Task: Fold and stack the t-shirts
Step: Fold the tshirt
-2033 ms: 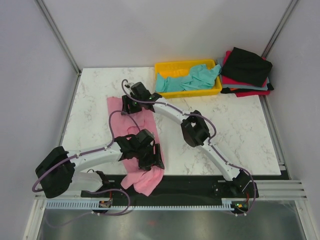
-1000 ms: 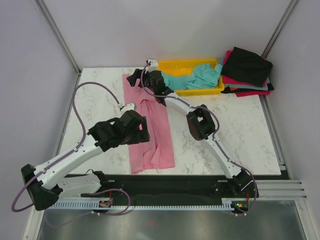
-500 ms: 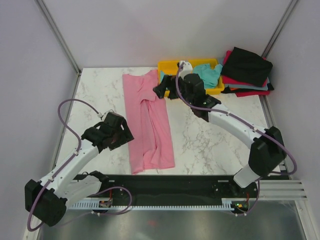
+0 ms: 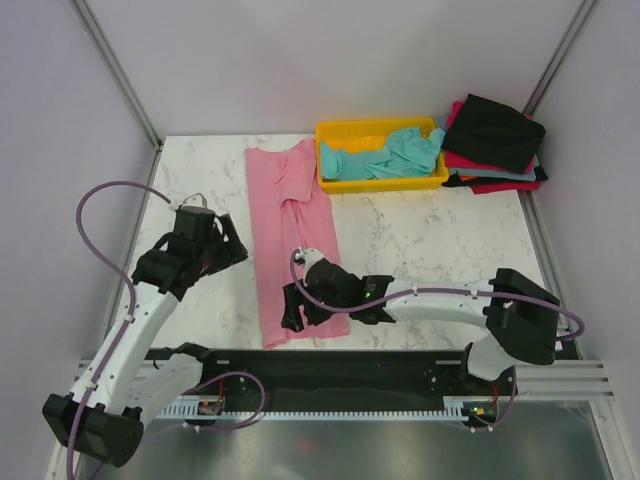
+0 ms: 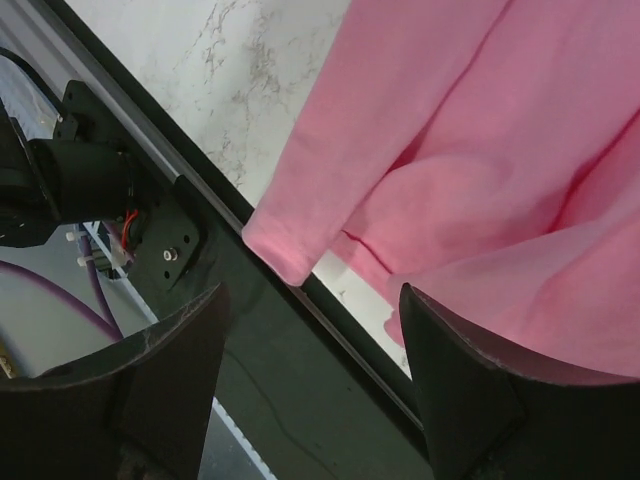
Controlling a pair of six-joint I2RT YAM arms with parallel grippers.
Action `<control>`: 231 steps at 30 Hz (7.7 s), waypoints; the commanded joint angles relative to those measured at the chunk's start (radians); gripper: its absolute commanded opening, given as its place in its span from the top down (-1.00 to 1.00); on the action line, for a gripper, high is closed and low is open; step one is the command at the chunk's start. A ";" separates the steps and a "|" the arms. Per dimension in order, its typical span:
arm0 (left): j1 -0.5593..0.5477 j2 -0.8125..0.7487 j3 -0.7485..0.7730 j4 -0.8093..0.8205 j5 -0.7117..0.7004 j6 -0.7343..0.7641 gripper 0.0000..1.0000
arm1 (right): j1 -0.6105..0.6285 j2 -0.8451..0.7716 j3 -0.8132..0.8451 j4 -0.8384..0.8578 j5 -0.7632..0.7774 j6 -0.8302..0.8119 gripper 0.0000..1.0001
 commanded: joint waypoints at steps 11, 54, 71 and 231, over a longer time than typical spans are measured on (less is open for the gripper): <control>0.036 -0.120 -0.035 0.003 -0.036 0.150 -0.68 | 0.091 0.208 0.068 0.165 -0.019 0.134 -0.37; 0.036 -0.143 -0.053 0.021 -0.052 0.158 -0.67 | 0.091 0.202 0.225 0.150 -0.152 0.024 1.00; 0.035 -0.065 0.007 -0.074 0.061 0.104 -0.56 | 0.102 0.021 -0.131 0.114 0.017 0.059 -0.30; 0.277 0.810 0.521 -0.025 0.248 0.205 -0.33 | -0.638 0.291 0.344 -0.165 -0.327 -0.222 -0.63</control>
